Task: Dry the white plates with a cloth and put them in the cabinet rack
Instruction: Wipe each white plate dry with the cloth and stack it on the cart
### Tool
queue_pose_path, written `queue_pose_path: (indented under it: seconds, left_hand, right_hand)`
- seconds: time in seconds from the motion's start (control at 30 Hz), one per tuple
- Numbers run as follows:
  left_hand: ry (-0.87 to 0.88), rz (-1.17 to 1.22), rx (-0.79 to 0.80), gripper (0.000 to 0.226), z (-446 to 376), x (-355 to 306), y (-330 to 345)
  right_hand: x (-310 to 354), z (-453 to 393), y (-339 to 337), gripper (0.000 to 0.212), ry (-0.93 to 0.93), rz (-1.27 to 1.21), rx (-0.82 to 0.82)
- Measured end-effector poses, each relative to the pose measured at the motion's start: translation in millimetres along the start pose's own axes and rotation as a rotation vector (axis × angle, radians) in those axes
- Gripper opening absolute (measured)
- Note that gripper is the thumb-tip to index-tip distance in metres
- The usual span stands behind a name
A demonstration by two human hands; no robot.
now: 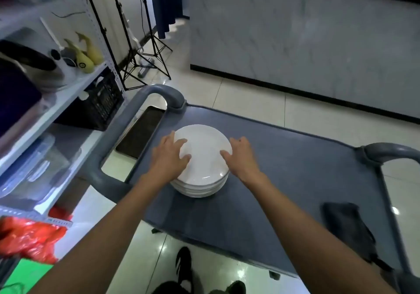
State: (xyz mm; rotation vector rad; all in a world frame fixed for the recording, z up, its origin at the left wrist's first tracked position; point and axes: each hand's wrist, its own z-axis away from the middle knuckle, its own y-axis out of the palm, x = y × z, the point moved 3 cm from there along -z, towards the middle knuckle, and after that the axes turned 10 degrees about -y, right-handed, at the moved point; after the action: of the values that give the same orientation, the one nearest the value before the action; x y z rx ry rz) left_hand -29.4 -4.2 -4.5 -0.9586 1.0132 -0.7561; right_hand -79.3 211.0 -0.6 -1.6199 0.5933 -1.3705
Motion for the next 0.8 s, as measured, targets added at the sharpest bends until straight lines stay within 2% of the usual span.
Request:
queue_pose_path:
  seconds: [0.37,0.57,0.8]
  left_hand:
    - [0.004,0.124,0.022,0.052,-14,14,-1]
    - [0.007,0.193,-0.049,0.037,-13,13,-2]
    - [-0.005,0.202,-0.061,0.028,-15,4,-4]
  right_hand:
    - [-2,-6,12,0.022,0.142,-0.04,-0.065]
    - [-2,-2,16,0.024,0.212,-0.119,-0.117]
    - [0,0,16,0.026,0.335,-0.217,-0.178]
